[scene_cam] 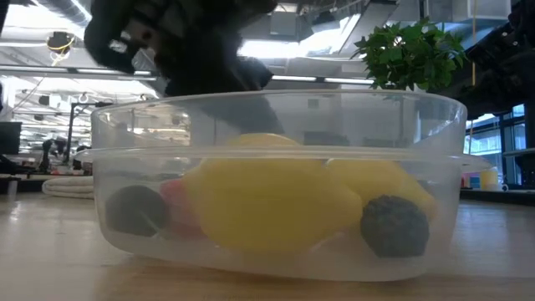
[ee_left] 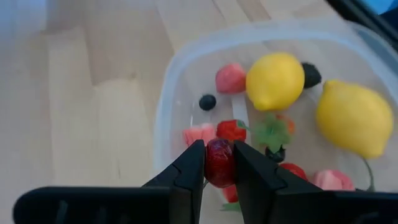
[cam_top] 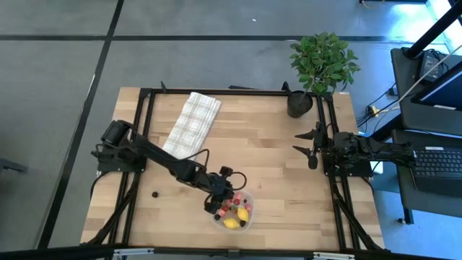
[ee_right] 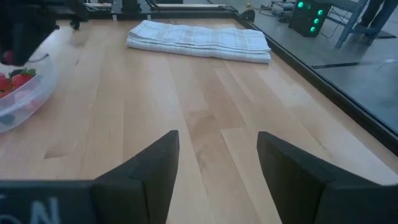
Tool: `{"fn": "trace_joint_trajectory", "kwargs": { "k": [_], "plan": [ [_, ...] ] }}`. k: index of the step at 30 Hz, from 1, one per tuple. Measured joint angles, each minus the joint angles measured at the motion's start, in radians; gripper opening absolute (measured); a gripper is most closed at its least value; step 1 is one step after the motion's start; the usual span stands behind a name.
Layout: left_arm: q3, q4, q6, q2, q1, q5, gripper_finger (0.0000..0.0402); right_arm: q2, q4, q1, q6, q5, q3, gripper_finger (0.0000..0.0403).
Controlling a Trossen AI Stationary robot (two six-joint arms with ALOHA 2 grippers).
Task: Pick and placing Produce into tupperware
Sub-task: Put the red cherry into the transparent bin, then put the black cherry into the transparent bin
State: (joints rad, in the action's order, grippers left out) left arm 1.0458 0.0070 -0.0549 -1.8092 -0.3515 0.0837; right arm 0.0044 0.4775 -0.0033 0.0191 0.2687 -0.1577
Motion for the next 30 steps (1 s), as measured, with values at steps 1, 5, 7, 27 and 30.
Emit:
{"fn": "trace_joint_trajectory", "kwargs": {
  "k": [1,5,7,27,30],
  "plan": [
    [0.000,0.003,0.000,-0.008,0.000,0.000,0.0070,0.000,0.001,0.000,0.000,0.000,0.000,0.0219],
    [0.000,0.003,0.000,-0.019,-0.002,0.000,0.0070,0.000,0.005,0.000,0.000,0.000,0.000,0.0219],
    [0.000,0.004,0.001,-0.019,-0.002,0.000,0.0070,0.000,0.005,0.000,0.000,0.000,0.000,0.0219],
    [0.000,0.009,0.000,-0.019,-0.002,0.000,0.0115,0.000,0.005,0.000,-0.001,0.000,0.000,0.0219],
    [0.000,0.009,0.000,-0.019,-0.002,0.000,0.0143,0.000,0.005,0.000,-0.001,0.000,0.000,0.0219]
  ]
}}
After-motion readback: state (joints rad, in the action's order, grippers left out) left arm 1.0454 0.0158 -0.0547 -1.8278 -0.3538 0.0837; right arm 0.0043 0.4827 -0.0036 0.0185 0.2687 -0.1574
